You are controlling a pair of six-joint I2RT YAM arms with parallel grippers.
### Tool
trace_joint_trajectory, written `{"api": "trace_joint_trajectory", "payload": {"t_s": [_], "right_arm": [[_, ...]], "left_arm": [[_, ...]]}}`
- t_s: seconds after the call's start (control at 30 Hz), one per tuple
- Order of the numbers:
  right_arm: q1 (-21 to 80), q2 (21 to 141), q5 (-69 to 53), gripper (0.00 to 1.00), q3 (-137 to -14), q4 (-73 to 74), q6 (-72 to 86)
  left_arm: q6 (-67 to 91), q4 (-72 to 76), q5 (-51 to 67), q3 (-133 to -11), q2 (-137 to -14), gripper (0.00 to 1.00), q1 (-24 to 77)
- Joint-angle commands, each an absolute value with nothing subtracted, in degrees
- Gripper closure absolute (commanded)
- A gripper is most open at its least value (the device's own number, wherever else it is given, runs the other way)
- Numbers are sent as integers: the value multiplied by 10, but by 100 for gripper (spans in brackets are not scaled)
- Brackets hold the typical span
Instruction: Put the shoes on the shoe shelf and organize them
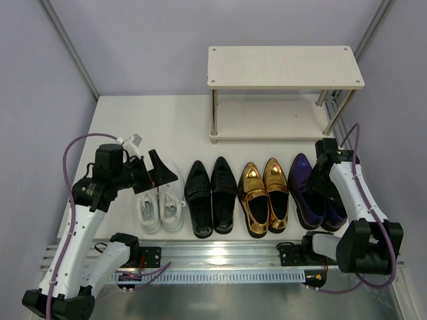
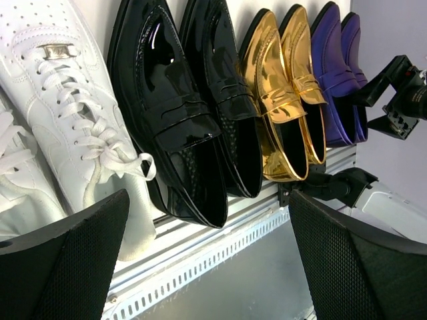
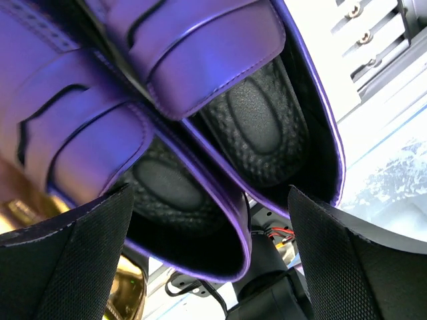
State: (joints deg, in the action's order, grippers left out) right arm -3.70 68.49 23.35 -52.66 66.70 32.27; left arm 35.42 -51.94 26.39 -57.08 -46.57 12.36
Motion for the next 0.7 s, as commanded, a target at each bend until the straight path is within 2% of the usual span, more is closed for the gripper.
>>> {"api": "trace_joint_trajectory", "payload": {"t_s": [0.0,0.1,0.17,0.2,0.27,0.33,0.37,0.47,0.53,0.57,0.6,0.67], "right_arm": [[-53,693,229,2,-522,632,324],[-83,718,185,0,-518,608,304],[-94,736,171,5,-513,594,293],[-96,737,157,17,-512,589,289],[-96,744,142,31,-507,574,281],[-96,747,123,51,-505,565,276],[-98,755,117,57,-504,564,273],[-98,758,89,73,-502,564,268],[-98,751,69,80,-497,563,267],[-98,747,52,92,-494,564,266],[-98,744,49,96,-496,570,265],[-98,723,29,96,-497,586,261]], "left_arm": [[346,-506,263,-561,-456,0,126],[351,-501,265,-554,-456,0,127],[354,-496,266,-551,-458,0,126],[357,-494,265,-551,-456,0,127],[360,-490,266,-548,-454,0,126],[365,-486,264,-544,-452,0,127],[366,-485,264,-543,-450,0,127],[372,-483,263,-538,-446,0,127],[376,-482,261,-533,-439,0,127],[378,-482,261,-531,-438,0,127],[379,-483,260,-529,-432,0,126],[384,-481,258,-524,-428,0,127]]}}
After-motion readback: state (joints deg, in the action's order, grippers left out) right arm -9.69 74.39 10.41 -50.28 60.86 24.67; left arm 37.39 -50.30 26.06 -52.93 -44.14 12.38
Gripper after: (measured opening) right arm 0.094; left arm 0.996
